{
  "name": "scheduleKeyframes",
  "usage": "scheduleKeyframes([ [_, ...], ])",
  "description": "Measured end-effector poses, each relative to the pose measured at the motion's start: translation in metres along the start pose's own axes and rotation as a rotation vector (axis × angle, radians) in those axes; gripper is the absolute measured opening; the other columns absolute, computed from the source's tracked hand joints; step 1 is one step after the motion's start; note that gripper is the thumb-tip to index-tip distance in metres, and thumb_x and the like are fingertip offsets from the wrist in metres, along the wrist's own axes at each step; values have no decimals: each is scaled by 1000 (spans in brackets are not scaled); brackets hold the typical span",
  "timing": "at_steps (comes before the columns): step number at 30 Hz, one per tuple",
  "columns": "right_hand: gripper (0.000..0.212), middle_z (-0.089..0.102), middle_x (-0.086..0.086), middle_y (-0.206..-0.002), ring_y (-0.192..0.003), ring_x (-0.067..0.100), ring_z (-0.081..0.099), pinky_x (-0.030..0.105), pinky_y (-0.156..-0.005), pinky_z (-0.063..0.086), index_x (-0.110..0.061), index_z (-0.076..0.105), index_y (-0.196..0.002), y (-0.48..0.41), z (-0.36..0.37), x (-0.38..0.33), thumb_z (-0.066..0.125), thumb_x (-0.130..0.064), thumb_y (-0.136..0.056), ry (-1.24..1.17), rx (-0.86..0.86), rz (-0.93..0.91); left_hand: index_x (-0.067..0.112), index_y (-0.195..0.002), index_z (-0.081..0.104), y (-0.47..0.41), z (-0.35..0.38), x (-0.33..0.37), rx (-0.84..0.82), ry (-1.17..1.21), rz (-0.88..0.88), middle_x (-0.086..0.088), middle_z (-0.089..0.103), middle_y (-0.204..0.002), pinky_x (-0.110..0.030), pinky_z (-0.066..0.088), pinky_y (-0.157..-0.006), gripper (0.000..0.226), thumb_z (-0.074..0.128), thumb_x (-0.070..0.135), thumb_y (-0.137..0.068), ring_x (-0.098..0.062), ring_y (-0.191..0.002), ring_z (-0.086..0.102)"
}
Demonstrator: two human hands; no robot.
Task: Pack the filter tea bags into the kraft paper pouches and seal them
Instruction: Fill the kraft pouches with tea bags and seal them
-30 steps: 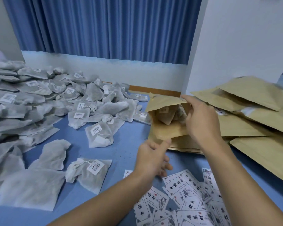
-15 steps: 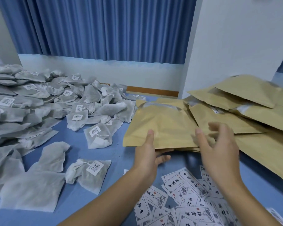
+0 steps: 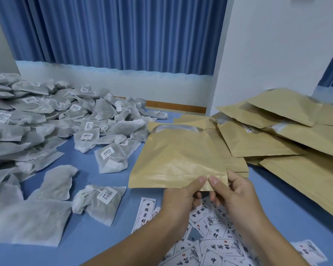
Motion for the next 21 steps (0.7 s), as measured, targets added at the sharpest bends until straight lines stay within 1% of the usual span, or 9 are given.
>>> scheduleKeyframes([
  [2,11,55,18,-58,-50,20,46,23,-48,42,-9,68,-85,2,2,2,64,-11,-95,18,63,-35,11,-63,62,-2,2,-3,48,26,-7,-3,49,-57,-25,37,-55,28,82,21,-80,-14,-48,42],
  [4,23,53,15,-56,-50,20,45,24,-47,41,-17,66,-73,3,3,4,65,-9,-94,4,127,-52,9,-65,64,-1,7,-3,22,49,5,-5,52,-59,-27,36,-54,28,83,24,-79,-16,-49,45],
  [6,19,50,11,-56,-51,20,44,25,-45,39,-12,63,-76,2,-1,3,65,-10,-94,-32,209,-70,10,-72,70,0,9,-1,-2,99,62,-8,58,-64,-27,34,-48,24,83,30,-77,-17,-52,50],
  [8,13,50,9,-59,-54,21,42,28,-49,36,-7,62,-84,2,-7,3,66,-14,-94,-73,278,-91,14,-75,73,-1,4,2,51,132,109,-7,60,-66,-27,32,-46,22,82,34,-80,-17,-52,51],
  [10,10,53,8,-64,-57,22,41,35,-56,33,-10,66,-87,3,-13,3,66,-16,-94,-112,318,-99,11,-84,69,-3,-4,6,106,172,137,-7,61,-67,-27,32,-43,25,80,34,-83,-17,-49,50],
  [12,10,55,6,-66,-56,19,42,33,-55,34,-15,69,-85,3,-17,0,66,-17,-95,-160,351,-103,9,-90,66,-4,-11,12,143,228,170,-8,62,-70,-26,34,-41,25,79,31,-84,-15,-50,51],
  [15,18,55,1,-65,-53,17,44,24,-48,38,-20,69,-77,2,-20,-5,66,-15,-94,-228,334,-104,11,-85,66,-4,-19,19,170,232,189,-8,64,-70,-24,34,-39,18,74,27,-89,-13,-50,53],
  [18,24,55,-1,-67,-53,17,46,23,-47,40,-22,67,-72,1,-20,-8,65,-13,-95,-259,288,-91,12,-85,62,-7,-28,26,199,257,190,-7,66,-73,-24,33,-39,16,70,24,-92,-14,-51,54],
  [21,20,55,-1,-67,-53,16,47,22,-47,41,-18,64,-75,0,-21,-8,65,-12,-94,-262,276,-77,12,-89,62,-10,-33,30,190,240,176,-6,65,-72,-24,32,-38,12,68,21,-93,-14,-52,54],
])
Point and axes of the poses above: each hand's wrist, its own y-axis away from the middle knuckle, its own z-axis out of the palm, x = y × z, the point moved 3 cm from there along -y, towards the middle knuckle
